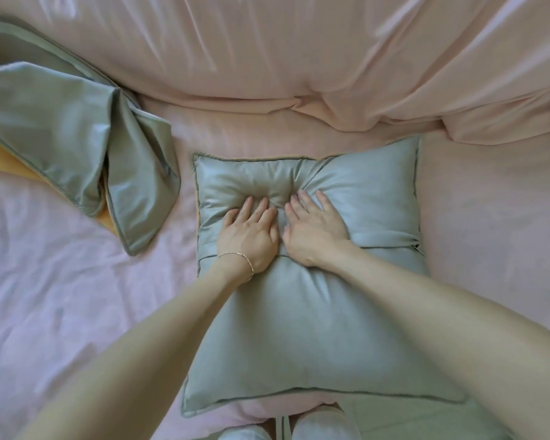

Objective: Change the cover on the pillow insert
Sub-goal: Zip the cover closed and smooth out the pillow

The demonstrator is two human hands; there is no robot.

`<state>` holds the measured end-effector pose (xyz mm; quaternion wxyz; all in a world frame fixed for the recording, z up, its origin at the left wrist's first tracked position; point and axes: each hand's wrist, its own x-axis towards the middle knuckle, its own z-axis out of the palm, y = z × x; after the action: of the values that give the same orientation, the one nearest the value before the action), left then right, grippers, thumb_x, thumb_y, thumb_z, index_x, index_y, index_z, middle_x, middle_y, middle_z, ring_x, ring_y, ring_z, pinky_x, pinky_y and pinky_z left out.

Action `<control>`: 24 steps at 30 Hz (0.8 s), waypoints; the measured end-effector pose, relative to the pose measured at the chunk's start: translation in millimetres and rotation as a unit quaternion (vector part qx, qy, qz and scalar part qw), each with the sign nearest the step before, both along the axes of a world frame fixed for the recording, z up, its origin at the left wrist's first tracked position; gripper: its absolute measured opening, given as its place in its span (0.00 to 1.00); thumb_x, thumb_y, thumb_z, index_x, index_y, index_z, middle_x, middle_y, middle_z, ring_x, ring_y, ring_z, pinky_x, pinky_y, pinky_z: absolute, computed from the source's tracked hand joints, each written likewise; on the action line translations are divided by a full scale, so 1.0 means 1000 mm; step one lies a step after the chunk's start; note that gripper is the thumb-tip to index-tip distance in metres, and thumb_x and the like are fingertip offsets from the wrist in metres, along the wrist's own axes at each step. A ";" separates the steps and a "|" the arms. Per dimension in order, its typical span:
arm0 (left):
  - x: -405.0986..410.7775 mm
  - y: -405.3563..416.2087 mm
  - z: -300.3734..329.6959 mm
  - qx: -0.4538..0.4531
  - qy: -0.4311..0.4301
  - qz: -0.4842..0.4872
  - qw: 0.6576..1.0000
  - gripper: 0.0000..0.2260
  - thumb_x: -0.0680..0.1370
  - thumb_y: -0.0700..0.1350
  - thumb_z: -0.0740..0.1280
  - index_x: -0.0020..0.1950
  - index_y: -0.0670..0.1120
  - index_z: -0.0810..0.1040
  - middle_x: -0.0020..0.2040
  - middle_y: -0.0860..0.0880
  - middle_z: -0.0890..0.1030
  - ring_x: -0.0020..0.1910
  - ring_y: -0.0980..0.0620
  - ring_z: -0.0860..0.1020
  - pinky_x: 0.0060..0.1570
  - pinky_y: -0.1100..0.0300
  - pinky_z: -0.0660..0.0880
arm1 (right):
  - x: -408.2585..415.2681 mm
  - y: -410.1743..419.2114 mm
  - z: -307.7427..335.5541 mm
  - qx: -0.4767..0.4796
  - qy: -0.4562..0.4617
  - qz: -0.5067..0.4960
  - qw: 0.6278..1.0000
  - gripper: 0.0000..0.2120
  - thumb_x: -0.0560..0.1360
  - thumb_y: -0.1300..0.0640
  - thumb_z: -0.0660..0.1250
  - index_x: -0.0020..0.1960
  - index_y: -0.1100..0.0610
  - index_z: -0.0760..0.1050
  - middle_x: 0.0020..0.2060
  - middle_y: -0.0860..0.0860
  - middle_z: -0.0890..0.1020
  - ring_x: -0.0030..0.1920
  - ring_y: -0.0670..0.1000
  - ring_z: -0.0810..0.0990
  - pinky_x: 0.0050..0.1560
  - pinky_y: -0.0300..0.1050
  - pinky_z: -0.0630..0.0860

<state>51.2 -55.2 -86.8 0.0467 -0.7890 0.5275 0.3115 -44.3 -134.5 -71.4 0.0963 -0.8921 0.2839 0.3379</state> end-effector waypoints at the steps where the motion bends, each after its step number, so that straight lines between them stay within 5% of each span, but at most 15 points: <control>1: 0.005 -0.007 -0.002 0.007 0.011 0.009 1.000 0.19 0.81 0.49 0.47 0.73 0.52 0.60 0.76 0.54 0.55 0.75 0.53 0.49 0.69 0.55 0.50 | 0.006 -0.007 -0.005 0.001 0.005 0.001 1.000 0.27 0.80 0.50 0.42 0.76 0.59 0.47 0.76 0.53 0.48 0.75 0.51 0.42 0.72 0.53 0.36; 9: 0.050 -0.069 -0.018 0.019 0.092 0.077 0.993 0.20 0.80 0.47 0.50 0.73 0.50 0.57 0.75 0.50 0.57 0.74 0.54 0.52 0.69 0.53 0.52 | 0.052 -0.063 -0.022 0.021 -0.023 -0.076 0.997 0.26 0.80 0.50 0.44 0.76 0.58 0.49 0.76 0.50 0.51 0.75 0.48 0.44 0.72 0.52 0.42; 12: 0.051 -0.070 -0.015 -0.057 0.093 0.110 0.988 0.19 0.79 0.48 0.51 0.70 0.50 0.62 0.71 0.49 0.64 0.70 0.54 0.60 0.65 0.55 0.58 | 0.043 -0.062 -0.028 -0.045 -0.161 -0.132 0.977 0.24 0.77 0.51 0.50 0.72 0.55 0.61 0.73 0.50 0.62 0.73 0.48 0.56 0.68 0.49 0.50; 16: 0.013 -0.009 0.004 -0.237 -0.020 0.114 0.965 0.21 0.73 0.50 0.54 0.63 0.48 0.75 0.65 0.50 0.75 0.67 0.50 0.70 0.61 0.56 0.62 | 0.004 -0.010 -0.008 -0.083 -0.354 -0.155 0.919 0.23 0.71 0.52 0.55 0.62 0.59 0.75 0.62 0.54 0.77 0.65 0.52 0.72 0.65 0.50 0.58; 20: -0.016 0.025 0.030 -0.297 -0.039 0.113 0.947 0.18 0.75 0.47 0.57 0.62 0.45 0.76 0.66 0.46 0.74 0.68 0.44 0.69 0.67 0.54 0.57 | -0.042 0.012 0.031 -0.103 -0.487 -0.187 0.847 0.20 0.73 0.59 0.56 0.61 0.62 0.76 0.62 0.56 0.77 0.65 0.54 0.71 0.68 0.54 0.59; 24: -0.031 -0.005 0.060 -0.289 -0.072 0.073 0.952 0.17 0.72 0.44 0.56 0.57 0.47 0.77 0.66 0.47 0.75 0.69 0.42 0.68 0.67 0.41 0.57 | -0.078 -0.035 0.054 -0.100 -0.425 -0.339 0.833 0.24 0.74 0.56 0.54 0.69 0.60 0.68 0.70 0.59 0.67 0.71 0.58 0.62 0.70 0.51 0.53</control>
<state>19.8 -60.5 -27.2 -0.1683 -0.8252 0.5315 0.0907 -122.3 -169.4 -17.6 0.2262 -0.8005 0.5319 -0.1584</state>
